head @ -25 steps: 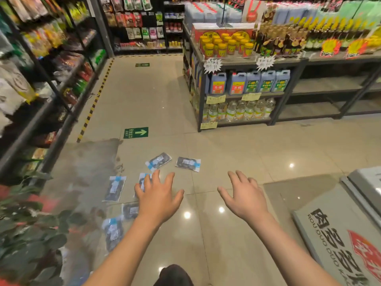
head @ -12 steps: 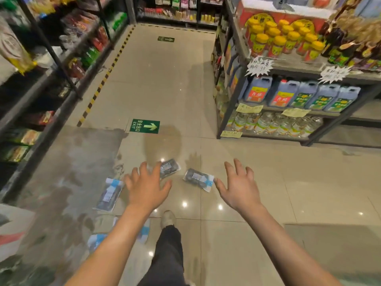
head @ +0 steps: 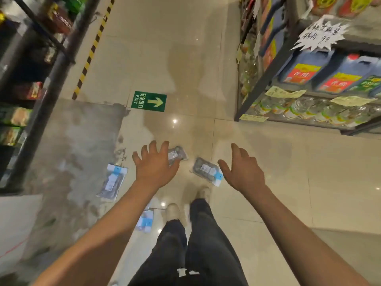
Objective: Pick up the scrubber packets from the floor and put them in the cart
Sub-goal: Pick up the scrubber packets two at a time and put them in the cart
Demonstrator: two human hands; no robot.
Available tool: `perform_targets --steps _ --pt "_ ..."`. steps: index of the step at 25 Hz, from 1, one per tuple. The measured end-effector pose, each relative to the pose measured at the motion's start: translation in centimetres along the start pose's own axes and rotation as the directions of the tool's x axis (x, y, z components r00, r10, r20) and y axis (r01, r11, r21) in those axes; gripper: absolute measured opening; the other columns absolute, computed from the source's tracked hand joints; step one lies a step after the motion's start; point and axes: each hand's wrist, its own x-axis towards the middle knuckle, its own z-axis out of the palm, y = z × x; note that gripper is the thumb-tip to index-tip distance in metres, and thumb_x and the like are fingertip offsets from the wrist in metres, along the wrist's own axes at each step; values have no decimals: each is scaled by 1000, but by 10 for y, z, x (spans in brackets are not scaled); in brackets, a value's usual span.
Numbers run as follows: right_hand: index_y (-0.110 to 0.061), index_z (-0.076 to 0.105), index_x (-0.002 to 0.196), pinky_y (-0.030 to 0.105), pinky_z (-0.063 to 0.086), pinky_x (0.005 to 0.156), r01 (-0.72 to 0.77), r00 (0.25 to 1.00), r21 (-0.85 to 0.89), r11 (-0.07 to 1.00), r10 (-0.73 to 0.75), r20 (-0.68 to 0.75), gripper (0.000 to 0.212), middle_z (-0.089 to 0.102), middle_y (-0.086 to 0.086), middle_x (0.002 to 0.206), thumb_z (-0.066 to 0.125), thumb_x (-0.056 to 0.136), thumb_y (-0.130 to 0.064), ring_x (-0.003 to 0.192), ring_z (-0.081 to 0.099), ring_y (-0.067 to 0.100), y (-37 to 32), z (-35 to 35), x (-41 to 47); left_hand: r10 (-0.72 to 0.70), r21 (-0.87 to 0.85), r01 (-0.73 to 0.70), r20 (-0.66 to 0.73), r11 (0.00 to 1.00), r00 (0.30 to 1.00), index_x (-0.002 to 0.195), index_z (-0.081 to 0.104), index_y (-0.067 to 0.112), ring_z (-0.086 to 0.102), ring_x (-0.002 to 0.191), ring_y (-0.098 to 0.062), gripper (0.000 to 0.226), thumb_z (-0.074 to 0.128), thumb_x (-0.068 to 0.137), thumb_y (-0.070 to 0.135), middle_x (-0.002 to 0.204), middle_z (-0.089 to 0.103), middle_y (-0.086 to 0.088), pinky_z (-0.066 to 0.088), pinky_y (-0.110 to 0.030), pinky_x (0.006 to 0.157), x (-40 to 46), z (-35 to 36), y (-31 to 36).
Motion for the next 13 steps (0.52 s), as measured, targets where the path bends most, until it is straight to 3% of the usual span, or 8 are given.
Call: perform_targets --steps 3,7,10,13 --pt "-17 11 167 50 50 94 -22 991 21 1000 19 136 80 44 15 158 45 105 -56 130 52 47 15 33 63 -109 -5 110 89 994 990 156 32 22 38 143 -40 75 51 95 59 159 36 -16 26 -60 116 49 45 8" --pt "-16 15 164 49 49 88 -60 966 50 997 46 253 78 50 17 148 49 104 -53 122 56 48 31 106 143 -141 31 138 161 990 977 154 33 20 44 137 -40 73 47 95 61 156 38 -16 32 -60 114 122 127 9" --pt "-16 17 164 49 50 90 -84 937 42 996 65 343 77 50 17 148 51 104 -50 120 58 49 50 203 212 -146 71 133 237 989 960 156 30 20 45 137 -40 73 49 97 60 159 33 -16 34 -55 112 190 222 -2" --pt "-14 18 163 48 53 87 -107 917 62 992 75 392 77 47 20 150 54 104 -46 117 63 48 76 322 277 -110 0 115 276 993 955 156 33 18 53 128 -39 69 49 100 53 156 38 -15 45 -49 102 257 336 -23"
